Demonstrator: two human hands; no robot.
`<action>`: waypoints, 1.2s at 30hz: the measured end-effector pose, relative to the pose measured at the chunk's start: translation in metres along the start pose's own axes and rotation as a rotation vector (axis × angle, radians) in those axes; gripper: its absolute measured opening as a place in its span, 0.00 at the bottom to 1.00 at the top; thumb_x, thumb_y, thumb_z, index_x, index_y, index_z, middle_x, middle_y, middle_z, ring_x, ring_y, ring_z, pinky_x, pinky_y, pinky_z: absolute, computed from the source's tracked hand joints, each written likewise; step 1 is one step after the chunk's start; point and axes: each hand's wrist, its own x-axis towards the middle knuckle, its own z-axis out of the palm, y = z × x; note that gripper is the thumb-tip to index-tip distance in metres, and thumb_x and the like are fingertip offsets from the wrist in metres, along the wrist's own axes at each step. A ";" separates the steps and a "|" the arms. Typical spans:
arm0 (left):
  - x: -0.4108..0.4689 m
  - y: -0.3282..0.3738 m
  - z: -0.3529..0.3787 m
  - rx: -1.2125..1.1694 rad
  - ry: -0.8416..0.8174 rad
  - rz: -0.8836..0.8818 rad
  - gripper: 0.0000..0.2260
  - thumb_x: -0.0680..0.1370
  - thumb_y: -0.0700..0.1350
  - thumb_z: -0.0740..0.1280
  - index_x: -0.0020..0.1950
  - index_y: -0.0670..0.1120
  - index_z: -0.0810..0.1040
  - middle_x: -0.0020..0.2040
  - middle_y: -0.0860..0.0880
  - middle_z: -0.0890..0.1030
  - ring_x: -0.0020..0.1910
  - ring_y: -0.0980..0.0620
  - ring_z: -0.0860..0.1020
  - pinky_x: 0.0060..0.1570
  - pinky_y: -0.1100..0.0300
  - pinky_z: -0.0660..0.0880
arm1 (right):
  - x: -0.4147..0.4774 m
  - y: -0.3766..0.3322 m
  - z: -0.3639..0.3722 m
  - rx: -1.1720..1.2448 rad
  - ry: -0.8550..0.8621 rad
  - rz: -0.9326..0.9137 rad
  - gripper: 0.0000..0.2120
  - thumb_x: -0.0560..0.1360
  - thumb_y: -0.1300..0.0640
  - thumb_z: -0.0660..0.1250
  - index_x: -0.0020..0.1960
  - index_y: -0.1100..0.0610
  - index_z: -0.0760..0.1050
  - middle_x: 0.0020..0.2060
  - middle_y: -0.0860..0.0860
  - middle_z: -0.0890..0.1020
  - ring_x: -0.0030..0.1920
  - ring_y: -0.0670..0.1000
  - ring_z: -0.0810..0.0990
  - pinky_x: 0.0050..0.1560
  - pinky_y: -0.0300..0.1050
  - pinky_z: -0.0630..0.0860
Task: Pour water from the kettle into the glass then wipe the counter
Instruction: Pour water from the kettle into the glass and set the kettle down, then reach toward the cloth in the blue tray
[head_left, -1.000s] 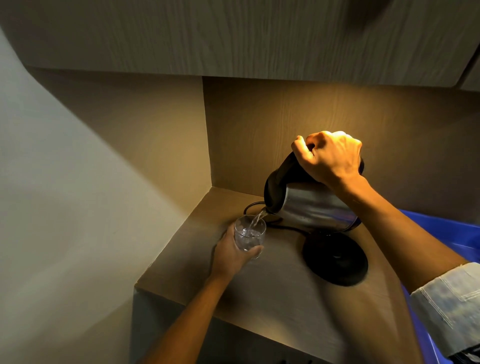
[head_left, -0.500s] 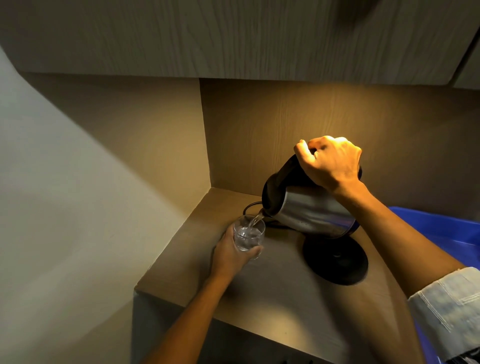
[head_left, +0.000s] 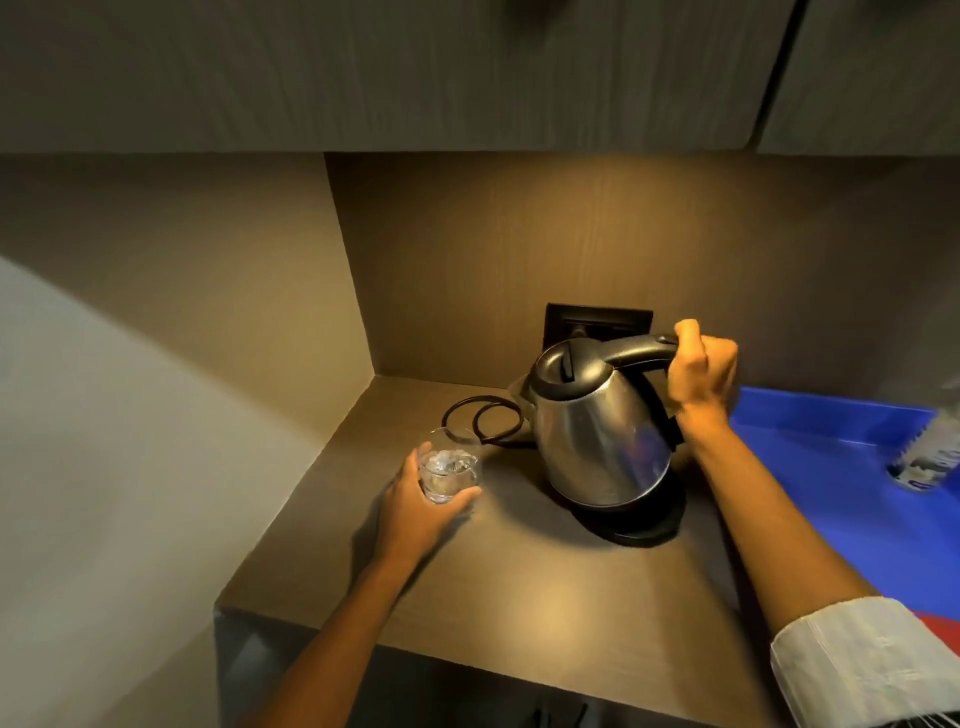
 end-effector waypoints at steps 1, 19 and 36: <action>0.000 0.000 0.000 -0.001 -0.005 0.002 0.45 0.65 0.53 0.81 0.76 0.47 0.63 0.69 0.43 0.76 0.67 0.45 0.75 0.64 0.52 0.75 | 0.000 0.009 -0.006 -0.017 0.034 0.065 0.23 0.71 0.46 0.57 0.28 0.64 0.69 0.25 0.54 0.67 0.28 0.52 0.66 0.28 0.46 0.58; -0.002 -0.001 0.000 0.008 0.009 0.015 0.45 0.64 0.55 0.80 0.76 0.46 0.64 0.69 0.42 0.76 0.65 0.43 0.76 0.61 0.43 0.78 | -0.017 0.054 -0.039 0.149 0.268 0.277 0.20 0.69 0.42 0.59 0.25 0.54 0.64 0.24 0.51 0.69 0.29 0.52 0.68 0.28 0.45 0.60; -0.047 0.046 0.020 -0.028 0.313 0.350 0.42 0.70 0.56 0.73 0.78 0.52 0.55 0.76 0.48 0.61 0.74 0.46 0.62 0.66 0.43 0.72 | -0.036 0.083 -0.085 -0.025 0.229 0.202 0.15 0.79 0.45 0.56 0.49 0.56 0.73 0.44 0.53 0.78 0.45 0.55 0.74 0.45 0.47 0.66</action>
